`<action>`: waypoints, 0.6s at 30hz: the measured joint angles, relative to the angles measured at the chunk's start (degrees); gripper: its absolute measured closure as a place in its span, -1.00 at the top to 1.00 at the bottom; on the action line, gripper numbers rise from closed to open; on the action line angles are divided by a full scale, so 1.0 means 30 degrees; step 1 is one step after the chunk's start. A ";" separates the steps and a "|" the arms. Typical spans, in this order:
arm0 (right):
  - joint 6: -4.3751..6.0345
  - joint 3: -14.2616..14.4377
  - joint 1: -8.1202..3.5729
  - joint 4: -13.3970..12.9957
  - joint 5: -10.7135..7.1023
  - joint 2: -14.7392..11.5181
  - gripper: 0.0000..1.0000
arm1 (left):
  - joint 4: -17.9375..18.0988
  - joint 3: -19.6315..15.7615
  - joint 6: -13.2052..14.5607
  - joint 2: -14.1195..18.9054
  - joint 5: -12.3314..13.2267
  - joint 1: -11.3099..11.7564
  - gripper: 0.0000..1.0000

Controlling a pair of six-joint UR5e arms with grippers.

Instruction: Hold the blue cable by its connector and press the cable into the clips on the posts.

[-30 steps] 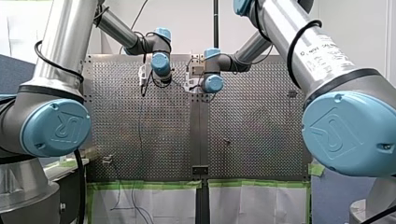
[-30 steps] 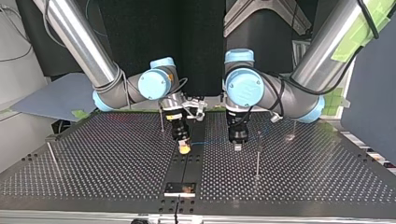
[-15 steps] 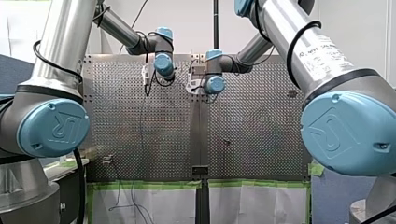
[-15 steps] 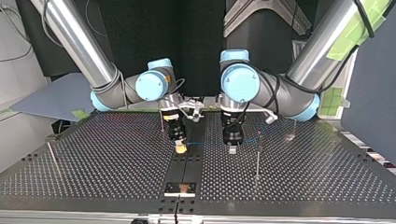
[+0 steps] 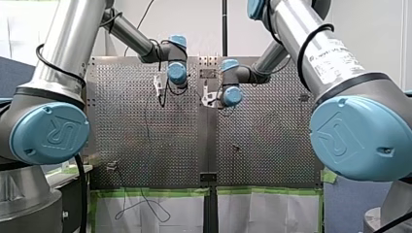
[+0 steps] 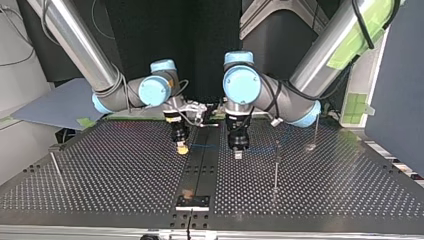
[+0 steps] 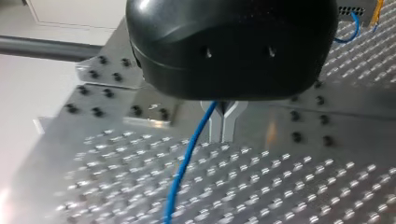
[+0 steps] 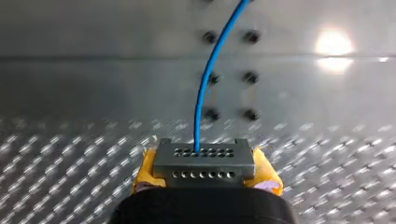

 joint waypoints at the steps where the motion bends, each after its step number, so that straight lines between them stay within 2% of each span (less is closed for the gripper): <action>1: -0.0057 0.0155 -0.0049 -0.0010 0.0002 0.0000 -1.00 | -0.0025 -0.0028 -0.0081 -0.0100 -0.0060 -0.0101 -1.00; 9: -0.0507 0.1559 -0.0512 -0.0124 0.0021 0.0001 -1.00 | 0.0705 -0.0769 -0.0265 -0.0259 -0.0152 -0.0514 -1.00; 12: -0.0757 0.2020 -0.0618 -0.0163 0.0024 0.0001 -1.00 | 0.1032 -0.0912 -0.0194 -0.0378 -0.0139 -0.0626 -1.00; 18: -0.1037 0.2682 -0.0689 -0.0225 -0.0009 -0.0015 -1.00 | 0.1111 -0.0961 -0.0001 -0.1108 -0.0143 -0.0960 -1.00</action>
